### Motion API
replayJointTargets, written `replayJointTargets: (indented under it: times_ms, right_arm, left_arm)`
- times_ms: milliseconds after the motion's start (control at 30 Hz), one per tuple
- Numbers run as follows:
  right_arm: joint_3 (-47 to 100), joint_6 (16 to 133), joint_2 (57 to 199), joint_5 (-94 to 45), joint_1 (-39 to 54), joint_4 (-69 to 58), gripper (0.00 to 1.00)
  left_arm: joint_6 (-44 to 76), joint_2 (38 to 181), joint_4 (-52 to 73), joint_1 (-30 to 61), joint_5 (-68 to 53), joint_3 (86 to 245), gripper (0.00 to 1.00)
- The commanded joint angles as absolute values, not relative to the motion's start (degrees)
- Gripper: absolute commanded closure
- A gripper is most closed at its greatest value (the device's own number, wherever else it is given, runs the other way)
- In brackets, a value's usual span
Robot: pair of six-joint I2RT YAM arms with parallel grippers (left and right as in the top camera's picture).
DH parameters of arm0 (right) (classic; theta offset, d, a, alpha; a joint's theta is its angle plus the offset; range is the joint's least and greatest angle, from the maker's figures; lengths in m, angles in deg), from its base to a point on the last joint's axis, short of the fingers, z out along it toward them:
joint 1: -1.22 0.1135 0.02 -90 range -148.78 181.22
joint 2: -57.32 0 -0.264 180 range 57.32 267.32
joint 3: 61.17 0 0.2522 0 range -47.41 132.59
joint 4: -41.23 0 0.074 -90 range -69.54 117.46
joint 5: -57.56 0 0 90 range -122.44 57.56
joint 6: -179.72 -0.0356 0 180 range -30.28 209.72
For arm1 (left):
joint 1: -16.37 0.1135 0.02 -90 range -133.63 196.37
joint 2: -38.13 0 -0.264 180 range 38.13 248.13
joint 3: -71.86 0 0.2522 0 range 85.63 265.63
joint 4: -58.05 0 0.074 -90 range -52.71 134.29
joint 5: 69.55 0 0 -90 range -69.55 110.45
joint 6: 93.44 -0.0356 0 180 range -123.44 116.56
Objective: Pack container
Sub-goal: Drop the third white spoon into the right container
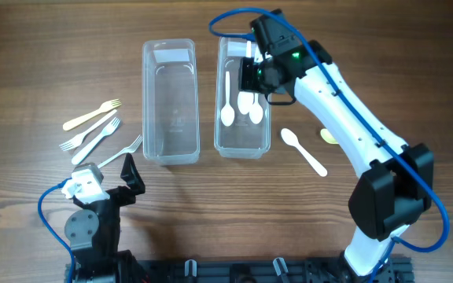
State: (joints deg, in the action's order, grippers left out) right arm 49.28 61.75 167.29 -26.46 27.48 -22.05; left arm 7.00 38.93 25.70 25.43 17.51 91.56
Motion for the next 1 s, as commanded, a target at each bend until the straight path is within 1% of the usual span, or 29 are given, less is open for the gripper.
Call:
replayJointTargets:
  times_ms: [0,33,67,100,167,300,400,633,733,767,900,967]
  right_arm:
    - [49.6,62.78,167.6,-31.12,27.67,-22.73,0.47]
    - [49.6,62.78,167.71,-31.12,27.67,-22.73,0.36]
    - [49.6,62.78,167.71,-31.12,27.67,-22.73,0.27]
    - [49.6,62.78,167.71,-31.12,27.67,-22.64,0.24]
    - [49.6,64.26,167.71,-30.88,27.67,-22.25,0.24]
    - [50.06,80.55,167.12,-31.1,27.22,-23.04,0.21]
    - [50.06,83.72,165.59,-34.4,25.58,-26.21,0.2]
    - [50.04,94.8,163.79,-33.78,17.2,-36.98,0.2]
    - [49.87,103.61,163.79,-31.31,15.72,-38.86,0.19]
    - [49.47,109.7,163.82,-31.38,15.0,-39.93,0.19]
    - [46.7,119.78,163.82,-31.38,13.47,-39.43,0.17]
    - [43.99,121.66,163.82,-31.42,12.51,-37.77,0.16]
  left_arm:
    - [7.33,38.52,25.9,25.21,16.86,91.3,0.0]
    - [7.33,38.52,25.9,25.21,16.86,91.3,0.0]
    - [7.33,38.52,25.9,25.21,16.86,91.3,0.0]
    - [7.33,38.52,25.9,25.21,16.86,91.3,0.0]
    - [7.33,38.52,25.9,25.21,16.86,91.3,0.0]
    - [7.33,38.52,25.9,25.21,16.86,91.3,0.0]
    - [7.33,38.52,25.9,25.21,16.86,91.3,0.0]
    - [7.33,38.52,25.9,25.21,16.86,91.3,0.0]
    - [7.33,38.52,25.9,25.21,16.86,91.3,0.0]
    - [7.33,38.52,25.9,25.21,16.86,91.3,0.0]
    - [7.33,38.52,25.9,25.21,16.86,91.3,0.0]
    - [7.33,38.52,25.9,25.21,16.86,91.3,0.0]
